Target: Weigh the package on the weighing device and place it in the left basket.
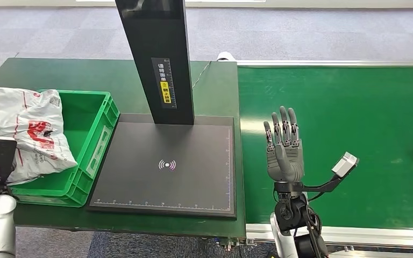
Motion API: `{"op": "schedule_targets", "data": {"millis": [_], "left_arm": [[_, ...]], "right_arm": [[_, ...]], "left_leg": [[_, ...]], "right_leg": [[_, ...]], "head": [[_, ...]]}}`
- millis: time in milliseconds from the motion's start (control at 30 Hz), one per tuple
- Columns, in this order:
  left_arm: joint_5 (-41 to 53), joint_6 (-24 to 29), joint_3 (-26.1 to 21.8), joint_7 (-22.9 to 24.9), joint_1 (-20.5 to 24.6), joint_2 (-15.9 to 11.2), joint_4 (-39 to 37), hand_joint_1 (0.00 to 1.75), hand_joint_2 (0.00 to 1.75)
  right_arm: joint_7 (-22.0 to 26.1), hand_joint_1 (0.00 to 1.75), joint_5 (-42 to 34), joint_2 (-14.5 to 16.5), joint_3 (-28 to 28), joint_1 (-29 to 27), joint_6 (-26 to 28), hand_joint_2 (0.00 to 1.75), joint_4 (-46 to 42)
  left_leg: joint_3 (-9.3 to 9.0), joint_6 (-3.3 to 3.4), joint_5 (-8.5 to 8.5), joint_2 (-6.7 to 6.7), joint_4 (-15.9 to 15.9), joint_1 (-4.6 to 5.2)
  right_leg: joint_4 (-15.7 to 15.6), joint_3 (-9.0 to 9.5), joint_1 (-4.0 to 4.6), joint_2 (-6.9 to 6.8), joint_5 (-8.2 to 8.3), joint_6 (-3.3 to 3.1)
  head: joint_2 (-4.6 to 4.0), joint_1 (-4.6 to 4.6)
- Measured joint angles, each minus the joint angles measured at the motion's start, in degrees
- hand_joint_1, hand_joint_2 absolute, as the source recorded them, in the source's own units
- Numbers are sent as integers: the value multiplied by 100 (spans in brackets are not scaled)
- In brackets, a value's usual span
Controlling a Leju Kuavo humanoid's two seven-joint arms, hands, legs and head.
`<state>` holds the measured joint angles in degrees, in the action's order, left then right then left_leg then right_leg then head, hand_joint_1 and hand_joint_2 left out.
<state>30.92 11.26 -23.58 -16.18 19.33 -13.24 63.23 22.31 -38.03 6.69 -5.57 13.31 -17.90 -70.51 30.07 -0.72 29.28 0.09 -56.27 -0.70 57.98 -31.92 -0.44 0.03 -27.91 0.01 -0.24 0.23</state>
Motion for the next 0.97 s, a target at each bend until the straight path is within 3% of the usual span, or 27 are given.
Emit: {"op": "schedule_targets", "data": {"millis": [33,167,300,533,767,967], "left_arm": [[67,-27,40,38,0,-8,-42,175,175],[189,-114,195,102,-2,-41,-134,0,175],[20,-75,295,50,-79,-17,35,0,175],[-511,403,425,-204,-376,206,1063,0,175],[-670,556,472,-314,-562,362,1661,0,175],[-926,941,590,-633,-1029,723,2539,0,175]], "right_arm": [[-12,0,0,1,0,0,-1,175,-2],[-50,0,0,4,1,1,-2,175,-2],[-65,0,3,4,2,0,-1,175,-2],[-63,0,44,26,2,0,2,175,-2],[-55,0,54,46,2,-3,10,175,-2],[175,0,281,53,2,-100,158,175,-8]], "left_leg": [[0,0,0,0,0,0],[0,0,0,0,0,0],[0,0,0,0,0,-1],[2,0,0,-1,0,0],[0,-1,-1,0,0,-1],[2,-1,0,-1,0,0]], "right_leg": [[0,0,0,0,0,0],[0,0,0,0,0,0],[0,0,1,0,0,0],[-1,0,-1,0,0,0],[0,1,1,0,1,-2],[-1,0,-1,0,1,-1]], "head": [[0,1],[0,0],[0,0],[0,0],[0,-1],[0,0]]}}
